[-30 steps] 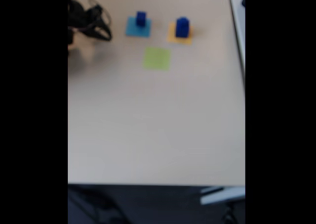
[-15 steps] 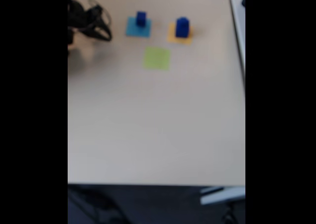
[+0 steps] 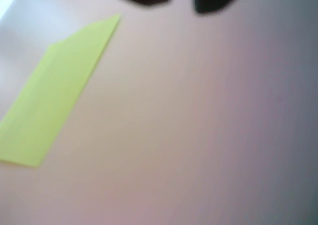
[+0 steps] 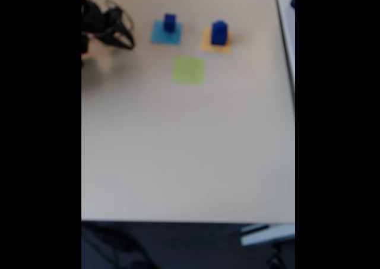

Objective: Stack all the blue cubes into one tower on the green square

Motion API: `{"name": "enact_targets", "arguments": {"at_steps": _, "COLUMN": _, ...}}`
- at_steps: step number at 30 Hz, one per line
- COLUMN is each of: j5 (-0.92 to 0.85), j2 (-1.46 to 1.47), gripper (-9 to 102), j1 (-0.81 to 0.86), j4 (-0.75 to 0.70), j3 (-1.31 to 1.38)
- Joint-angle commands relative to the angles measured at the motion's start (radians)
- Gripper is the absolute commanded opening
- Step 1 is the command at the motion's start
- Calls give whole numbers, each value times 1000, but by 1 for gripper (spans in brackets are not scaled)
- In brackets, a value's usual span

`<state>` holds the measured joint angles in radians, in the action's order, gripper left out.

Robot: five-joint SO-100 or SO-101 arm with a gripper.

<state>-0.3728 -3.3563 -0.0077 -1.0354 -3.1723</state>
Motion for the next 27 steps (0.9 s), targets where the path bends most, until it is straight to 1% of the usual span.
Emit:
{"name": "enact_targets", "arguments": {"at_steps": 1, "j5": -12, "j2": -26, "gripper": 0, "j1": -11, "j4": 12, "j3": 2}}
{"name": "enact_targets", "arguments": {"at_steps": 10, "j5": -38, "j2": -26, "gripper": 0, "j1": -20, "j4": 14, "j3": 0}}
{"name": "enact_targets", "arguments": {"at_steps": 13, "j5": -72, "j2": -26, "gripper": 0, "j1": -23, "j4": 17, "j3": -5}}
{"name": "enact_targets", "arguments": {"at_steps": 15, "j5": -173, "j2": -26, "gripper": 0, "j1": -25, "j4": 8, "j3": -8}}
{"name": "enact_targets", "arguments": {"at_steps": 17, "j5": -288, "j2": -26, "gripper": 0, "j1": -25, "j4": -37, "j3": -9}}
{"name": "enact_targets", "arguments": {"at_steps": 18, "j5": -368, "j2": -26, "gripper": 0, "j1": -25, "j4": -72, "j3": -9}}
{"name": "enact_targets", "arguments": {"at_steps": 21, "j5": -621, "j2": -26, "gripper": 0, "j1": -25, "j4": -239, "j3": -9}}
{"name": "enact_targets", "arguments": {"at_steps": 22, "j5": -652, "j2": -23, "gripper": 0, "j1": -25, "j4": -262, "j3": -9}}
{"name": "enact_targets", "arguments": {"at_steps": 27, "j5": -647, "j2": -26, "gripper": 0, "j1": -23, "j4": -259, "j3": -9}}
